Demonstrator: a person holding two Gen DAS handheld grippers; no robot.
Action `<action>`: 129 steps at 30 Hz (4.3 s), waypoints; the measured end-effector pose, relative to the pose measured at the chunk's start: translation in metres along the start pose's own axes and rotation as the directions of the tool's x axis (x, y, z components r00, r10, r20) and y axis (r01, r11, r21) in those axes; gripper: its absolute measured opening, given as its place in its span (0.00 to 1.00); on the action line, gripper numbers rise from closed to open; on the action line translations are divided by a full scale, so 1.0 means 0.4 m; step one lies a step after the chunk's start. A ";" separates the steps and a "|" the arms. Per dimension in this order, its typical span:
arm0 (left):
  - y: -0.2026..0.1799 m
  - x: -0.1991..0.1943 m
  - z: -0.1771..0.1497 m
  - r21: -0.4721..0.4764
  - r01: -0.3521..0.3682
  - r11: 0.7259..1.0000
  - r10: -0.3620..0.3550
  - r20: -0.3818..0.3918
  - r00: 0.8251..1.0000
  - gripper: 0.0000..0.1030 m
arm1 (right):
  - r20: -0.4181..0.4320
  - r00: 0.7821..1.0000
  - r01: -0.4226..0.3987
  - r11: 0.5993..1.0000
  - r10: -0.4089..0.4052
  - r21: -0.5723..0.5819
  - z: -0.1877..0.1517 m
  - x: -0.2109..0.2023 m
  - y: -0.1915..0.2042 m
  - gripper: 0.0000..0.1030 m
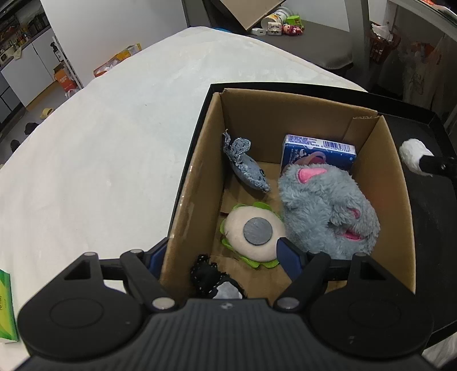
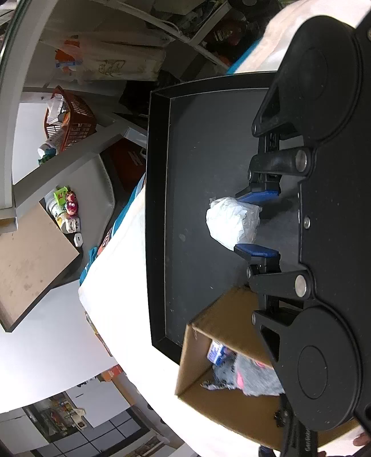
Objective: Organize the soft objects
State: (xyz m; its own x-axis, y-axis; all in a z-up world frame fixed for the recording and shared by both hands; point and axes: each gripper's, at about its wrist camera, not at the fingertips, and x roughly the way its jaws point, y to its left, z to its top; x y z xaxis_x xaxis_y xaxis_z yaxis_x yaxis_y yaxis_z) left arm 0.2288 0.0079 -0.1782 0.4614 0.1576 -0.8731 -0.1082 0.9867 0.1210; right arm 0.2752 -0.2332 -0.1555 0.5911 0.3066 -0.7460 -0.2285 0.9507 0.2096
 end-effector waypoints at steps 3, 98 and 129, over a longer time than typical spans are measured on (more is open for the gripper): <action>0.008 -0.005 -0.001 -0.008 0.004 1.000 -0.004 -0.001 1.000 0.75 | 0.000 1.000 -0.002 1.000 0.002 0.007 -0.009 -0.022 0.009 0.30; 0.174 -0.086 -0.085 -0.077 0.218 0.973 -0.219 -0.010 0.976 0.27 | 0.004 0.998 -0.065 0.998 0.065 0.007 -0.102 -0.221 0.355 0.75; 0.152 -0.479 -0.085 -0.033 0.208 0.978 -0.204 0.088 0.975 0.86 | 0.155 0.988 -0.048 0.983 0.021 0.176 -0.087 -0.516 0.259 1.00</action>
State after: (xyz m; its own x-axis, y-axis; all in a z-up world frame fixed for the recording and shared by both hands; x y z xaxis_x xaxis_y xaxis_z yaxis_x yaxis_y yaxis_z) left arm 0.1038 0.0364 -0.0197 0.5491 -0.0445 -0.8346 -0.0388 0.9961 -0.0787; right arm 0.1025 -0.1995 -0.0020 0.6988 0.3297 -0.6348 -0.1172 0.9282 0.3531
